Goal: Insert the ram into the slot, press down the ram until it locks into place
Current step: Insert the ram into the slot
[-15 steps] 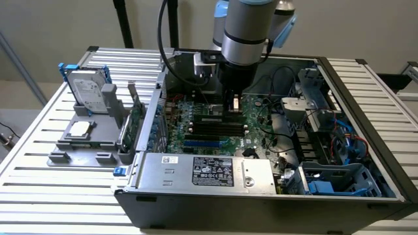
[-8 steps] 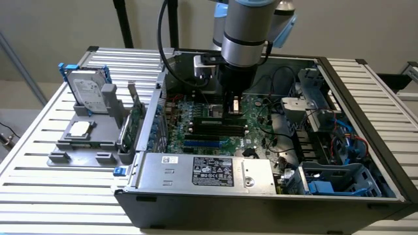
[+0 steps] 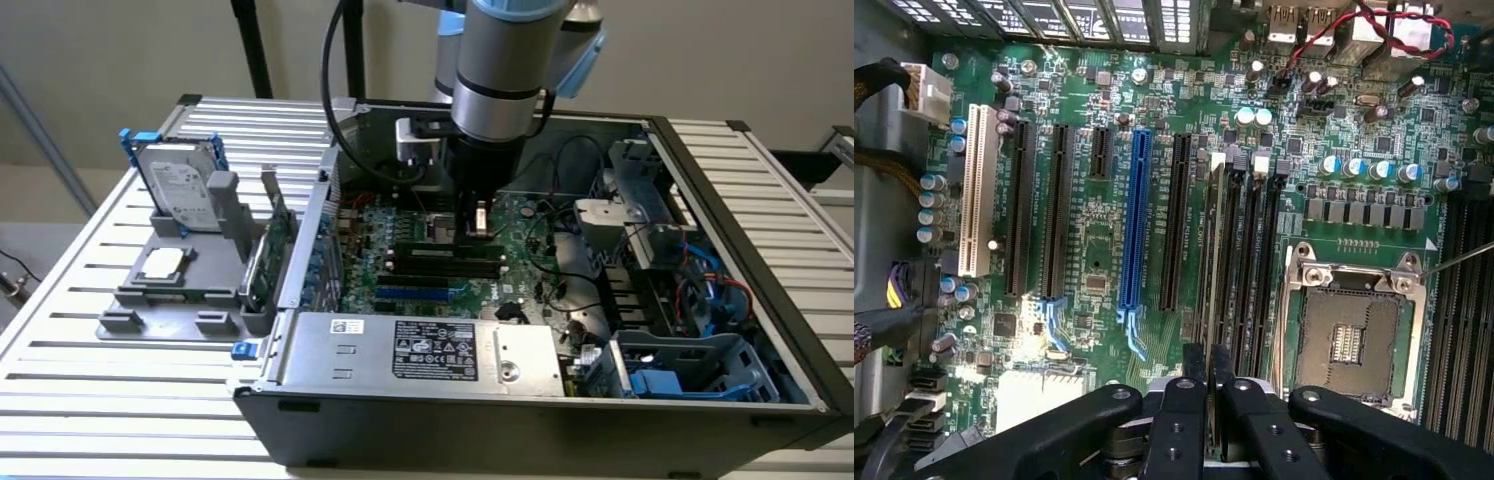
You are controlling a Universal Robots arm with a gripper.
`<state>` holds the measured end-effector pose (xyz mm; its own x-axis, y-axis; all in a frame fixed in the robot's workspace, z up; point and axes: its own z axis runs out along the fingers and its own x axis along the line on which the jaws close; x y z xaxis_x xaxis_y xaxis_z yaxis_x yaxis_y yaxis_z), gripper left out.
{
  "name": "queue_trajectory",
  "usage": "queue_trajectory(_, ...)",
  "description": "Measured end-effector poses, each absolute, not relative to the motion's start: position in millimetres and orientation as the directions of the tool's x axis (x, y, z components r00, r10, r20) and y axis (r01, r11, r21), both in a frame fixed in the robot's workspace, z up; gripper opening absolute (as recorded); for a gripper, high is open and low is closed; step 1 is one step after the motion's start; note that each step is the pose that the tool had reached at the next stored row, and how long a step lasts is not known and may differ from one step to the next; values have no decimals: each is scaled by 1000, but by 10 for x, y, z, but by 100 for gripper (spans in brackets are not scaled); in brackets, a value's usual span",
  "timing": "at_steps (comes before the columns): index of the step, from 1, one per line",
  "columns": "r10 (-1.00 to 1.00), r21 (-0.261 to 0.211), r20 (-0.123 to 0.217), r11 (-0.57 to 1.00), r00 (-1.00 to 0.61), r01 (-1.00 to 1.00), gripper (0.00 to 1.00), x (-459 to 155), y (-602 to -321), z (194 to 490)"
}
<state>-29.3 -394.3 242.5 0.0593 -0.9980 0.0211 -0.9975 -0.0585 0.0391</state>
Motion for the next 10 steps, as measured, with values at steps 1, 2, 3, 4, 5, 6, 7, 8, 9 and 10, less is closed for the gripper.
queue_trajectory(1, -998, 39, 21, -57, 58, -998, 13, -293, -3943, 2416)
queue_trajectory(2, -998, 39, 21, -55, 55, -998, 13, -293, -3943, 2408)
queue_trajectory(3, -998, 39, 21, -52, 53, -998, 13, -293, -3943, 2401)
queue_trajectory(4, -999, 39, 21, -49, 50, -998, 13, -293, -3943, 2395)
queue_trajectory(5, -999, 39, 21, -46, 47, -998, 13, -293, -3943, 2390)
queue_trajectory(6, -999, 39, 21, -43, 44, -998, 13, -293, -3943, 2384)
queue_trajectory(7, -999, 39, 21, -40, 41, -998, 13, -293, -3942, 2378)
queue_trajectory(8, -999, 39, 21, -38, 38, -999, 13, -293, -3942, 2373)
queue_trajectory(9, -999, 39, 21, -36, 37, -999, 13, -293, -3942, 2368)
queue_trajectory(10, -999, 39, 21, -36, 37, -999, 13, -293, -3942, 2362)
